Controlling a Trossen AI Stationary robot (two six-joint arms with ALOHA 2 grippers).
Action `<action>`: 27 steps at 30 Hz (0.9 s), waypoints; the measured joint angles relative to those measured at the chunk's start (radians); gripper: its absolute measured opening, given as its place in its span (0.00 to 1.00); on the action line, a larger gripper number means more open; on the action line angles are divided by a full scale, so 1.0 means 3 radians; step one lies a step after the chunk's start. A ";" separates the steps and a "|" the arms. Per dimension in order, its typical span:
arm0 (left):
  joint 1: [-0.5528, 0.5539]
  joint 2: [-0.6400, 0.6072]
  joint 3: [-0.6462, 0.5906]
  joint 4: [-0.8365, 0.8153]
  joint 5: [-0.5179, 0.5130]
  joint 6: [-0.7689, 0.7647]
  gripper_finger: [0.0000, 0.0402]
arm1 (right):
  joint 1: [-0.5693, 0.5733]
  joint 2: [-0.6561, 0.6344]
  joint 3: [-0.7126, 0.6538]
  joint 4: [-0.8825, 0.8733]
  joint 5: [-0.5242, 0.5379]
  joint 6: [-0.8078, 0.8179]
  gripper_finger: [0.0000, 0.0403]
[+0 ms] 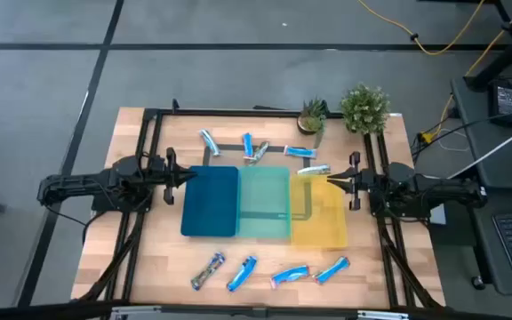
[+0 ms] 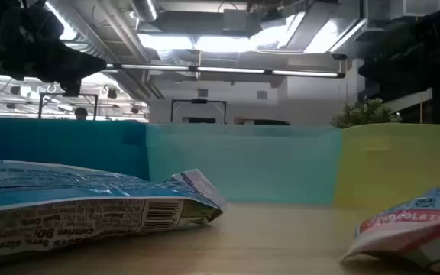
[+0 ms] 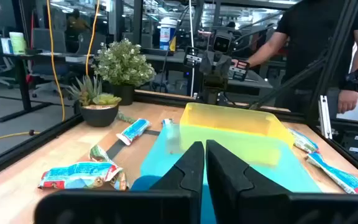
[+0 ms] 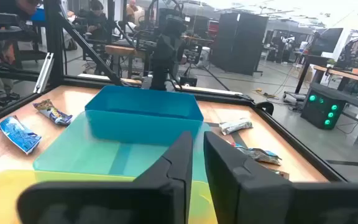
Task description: Pick and place Granola Bars by type
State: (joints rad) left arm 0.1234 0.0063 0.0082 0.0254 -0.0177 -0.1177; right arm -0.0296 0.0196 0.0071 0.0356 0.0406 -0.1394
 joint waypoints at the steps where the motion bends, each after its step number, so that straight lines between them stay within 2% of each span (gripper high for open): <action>1: -0.0001 0.0000 0.0000 0.0000 0.0001 0.0000 0.03 | 0.0000 0.0000 0.0000 0.0000 0.0000 0.0000 0.11; 27: 0.0000 0.0000 0.0000 0.0000 0.0000 0.0000 0.03 | 0.0000 -0.0001 0.0000 -0.0001 0.0000 0.0000 0.11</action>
State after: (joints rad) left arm 0.1234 0.0063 0.0082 0.0254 -0.0177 -0.1177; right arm -0.0296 0.0195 0.0071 0.0355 0.0406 -0.1394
